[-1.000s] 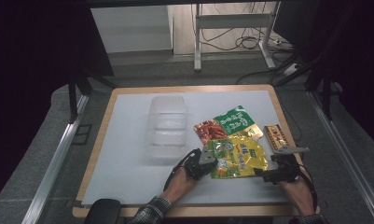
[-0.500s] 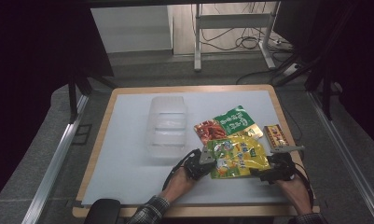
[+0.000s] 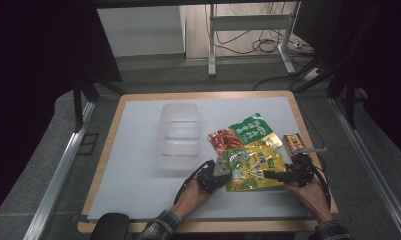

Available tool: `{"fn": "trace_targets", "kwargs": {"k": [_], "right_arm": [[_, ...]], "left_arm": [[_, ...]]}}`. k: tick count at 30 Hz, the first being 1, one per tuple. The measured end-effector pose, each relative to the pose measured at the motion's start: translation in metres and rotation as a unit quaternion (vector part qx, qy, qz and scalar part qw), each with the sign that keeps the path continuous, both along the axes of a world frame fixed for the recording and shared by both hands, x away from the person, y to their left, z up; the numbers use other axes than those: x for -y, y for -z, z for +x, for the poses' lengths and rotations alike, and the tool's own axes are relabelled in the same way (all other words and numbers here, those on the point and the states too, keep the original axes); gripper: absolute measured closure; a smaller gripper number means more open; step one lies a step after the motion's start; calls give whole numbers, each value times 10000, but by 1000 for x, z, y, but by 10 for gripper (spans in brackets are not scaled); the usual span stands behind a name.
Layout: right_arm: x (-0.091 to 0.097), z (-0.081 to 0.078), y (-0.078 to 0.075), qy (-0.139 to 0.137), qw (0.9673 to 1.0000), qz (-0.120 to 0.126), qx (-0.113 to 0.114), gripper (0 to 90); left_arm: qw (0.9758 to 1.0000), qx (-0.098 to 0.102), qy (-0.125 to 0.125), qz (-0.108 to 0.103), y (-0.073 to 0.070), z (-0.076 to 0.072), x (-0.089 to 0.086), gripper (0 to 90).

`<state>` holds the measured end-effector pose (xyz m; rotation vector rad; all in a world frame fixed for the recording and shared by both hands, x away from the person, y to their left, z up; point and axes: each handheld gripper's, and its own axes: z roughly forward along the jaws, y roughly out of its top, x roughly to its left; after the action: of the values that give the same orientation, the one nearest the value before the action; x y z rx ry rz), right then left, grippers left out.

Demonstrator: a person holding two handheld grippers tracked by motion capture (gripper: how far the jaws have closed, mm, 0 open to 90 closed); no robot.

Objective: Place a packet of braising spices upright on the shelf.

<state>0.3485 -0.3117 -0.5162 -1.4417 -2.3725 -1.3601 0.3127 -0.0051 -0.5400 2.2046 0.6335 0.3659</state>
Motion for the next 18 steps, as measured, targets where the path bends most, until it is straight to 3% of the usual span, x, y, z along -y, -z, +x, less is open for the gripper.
{"fn": "trace_targets", "kwargs": {"k": [2, 3, 4, 5, 7, 8, 9, 10, 12, 13, 16, 18], "right_arm": [[-2, 0, -4, 90, 9998, -138, 67, 174], [-2, 0, -4, 90, 9998, -138, 67, 174], [-2, -1, -6, 165, 9996, -211, 115, 237], [1, -2, -10, 349, 9989, -270, 185, 376], [5, -4, -14, 436, 9985, -127, 318, 489], [5, -4, -14, 436, 9985, -127, 318, 489], [10, -6, -19, 508, 9977, 184, 409, 611], [10, -6, -21, 503, 9974, 232, 452, 648], [9, -7, -22, 513, 9971, 175, 537, 695], [7, -9, -26, 492, 9964, -3, 692, 814], [5, -9, -28, 473, 9962, -47, 723, 839], [1, -11, -32, 398, 9957, -247, 793, 849]], "left_arm": [[10000, 19, -4, 1, 0, 0, 0, 899], [10000, 32, -7, 5, 0, -1, 0, 899], [10000, 51, -13, 10, 0, -1, 0, 899], [10000, 89, -19, 13, 0, -2, 0, 898], [9999, 166, -31, 36, 0, -4, 1, 897], [9999, 166, -31, 36, 0, -4, 1, 897], [9997, 230, -56, 43, 0, -5, 1, 895], [9997, 243, -91, 44, 0, -6, 1, 885], [9997, 233, -123, 15, 0, -6, 0, 863], [9997, 206, -154, -31, -1, -5, -1, 848], [9995, 201, -213, -74, -1, -6, -2, 821], [9994, 250, -222, 8, -3, -8, -6, 784]]}}
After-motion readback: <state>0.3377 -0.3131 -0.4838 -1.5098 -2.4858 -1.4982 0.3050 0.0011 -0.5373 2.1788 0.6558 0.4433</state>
